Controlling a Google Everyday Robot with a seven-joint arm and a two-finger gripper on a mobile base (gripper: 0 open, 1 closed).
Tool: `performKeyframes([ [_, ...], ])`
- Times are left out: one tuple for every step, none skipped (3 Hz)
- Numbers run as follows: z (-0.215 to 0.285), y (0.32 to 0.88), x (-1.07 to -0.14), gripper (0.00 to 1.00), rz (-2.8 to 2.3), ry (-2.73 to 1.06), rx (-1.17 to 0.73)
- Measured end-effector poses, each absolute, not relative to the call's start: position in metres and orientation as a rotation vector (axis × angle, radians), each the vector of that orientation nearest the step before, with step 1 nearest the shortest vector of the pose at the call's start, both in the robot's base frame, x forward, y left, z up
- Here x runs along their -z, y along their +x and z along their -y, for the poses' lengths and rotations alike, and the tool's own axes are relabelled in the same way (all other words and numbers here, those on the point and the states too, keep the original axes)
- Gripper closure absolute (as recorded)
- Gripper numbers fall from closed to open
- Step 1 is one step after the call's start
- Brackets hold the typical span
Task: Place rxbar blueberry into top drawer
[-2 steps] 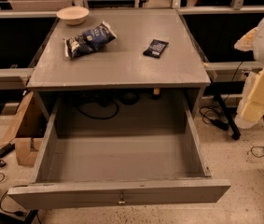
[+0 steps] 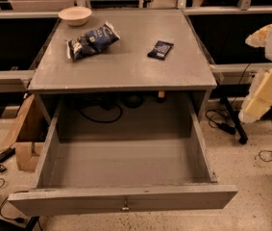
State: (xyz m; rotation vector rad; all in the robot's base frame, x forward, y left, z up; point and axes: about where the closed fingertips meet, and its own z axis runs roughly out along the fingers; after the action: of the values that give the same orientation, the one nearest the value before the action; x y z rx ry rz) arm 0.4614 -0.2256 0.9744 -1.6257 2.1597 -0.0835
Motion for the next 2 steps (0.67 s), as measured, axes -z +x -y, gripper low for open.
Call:
performKeyframes([
  [0.229, 0.520, -0.979, 0.00, -2.124, -1.429, 0.048],
  [0.221, 0.581, -0.995, 0.00, -2.126, -1.168, 0.013],
])
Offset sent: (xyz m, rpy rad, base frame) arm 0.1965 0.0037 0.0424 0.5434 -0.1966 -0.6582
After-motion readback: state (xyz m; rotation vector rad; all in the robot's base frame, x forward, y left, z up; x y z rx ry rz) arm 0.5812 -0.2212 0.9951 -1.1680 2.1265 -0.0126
